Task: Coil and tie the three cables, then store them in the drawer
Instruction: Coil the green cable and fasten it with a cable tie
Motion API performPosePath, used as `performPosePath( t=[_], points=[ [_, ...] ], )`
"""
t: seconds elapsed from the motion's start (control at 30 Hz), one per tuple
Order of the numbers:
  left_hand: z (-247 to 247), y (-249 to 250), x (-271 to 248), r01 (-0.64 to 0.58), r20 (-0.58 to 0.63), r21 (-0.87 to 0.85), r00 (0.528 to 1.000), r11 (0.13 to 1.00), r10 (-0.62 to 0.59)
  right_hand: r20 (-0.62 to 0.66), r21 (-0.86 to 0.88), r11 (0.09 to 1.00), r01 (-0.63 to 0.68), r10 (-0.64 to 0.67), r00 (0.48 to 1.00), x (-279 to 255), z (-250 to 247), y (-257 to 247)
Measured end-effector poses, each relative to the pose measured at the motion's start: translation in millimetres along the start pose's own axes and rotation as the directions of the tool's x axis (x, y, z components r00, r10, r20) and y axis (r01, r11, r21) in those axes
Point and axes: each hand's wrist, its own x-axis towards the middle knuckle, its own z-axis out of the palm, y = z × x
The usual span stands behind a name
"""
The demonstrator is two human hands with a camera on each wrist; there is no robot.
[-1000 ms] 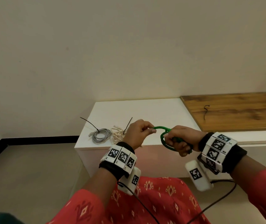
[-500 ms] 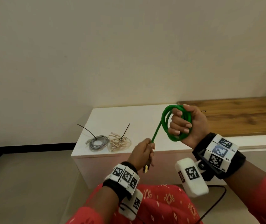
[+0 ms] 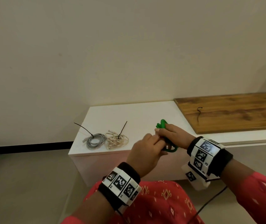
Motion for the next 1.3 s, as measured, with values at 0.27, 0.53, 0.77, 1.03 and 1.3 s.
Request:
performPosePath(
  t=[0.27,0.53,0.77,1.03,1.3],
  points=[
    [12.4,-16.0,-7.7,0.138,-0.138,-0.547,0.958,0.826,-0.251,0.485,0.176,0.957,-0.232,0.12,0.866,-6.4,-1.2,-6.0],
    [9.7,-13.5,-5.5,0.259,0.098,-0.772,0.951,0.581,-0.293,0.559,0.228,0.929,-0.292,0.121,0.821,-8.5,0.8,-9.5],
    [12.2,-8.7,-0.5,0.394,0.082,-0.833,0.783,0.389,-0.616,0.281,0.313,0.95,0.0,-0.092,0.955,-4.0,-3.9,-1.6],
    [2.8,-15.6,-0.5,0.488,0.421,-0.87,0.668,-0.067,-0.614,0.122,0.145,0.985,0.098,-0.116,0.986,-0.1,2.7,7.1],
    [3.4,-35.9,6.6,0.516,0.593,-0.799,0.597,-0.308,-0.54,0.159,0.092,0.991,0.098,-0.111,0.981,10.1,-3.5,16.3]
  ],
)
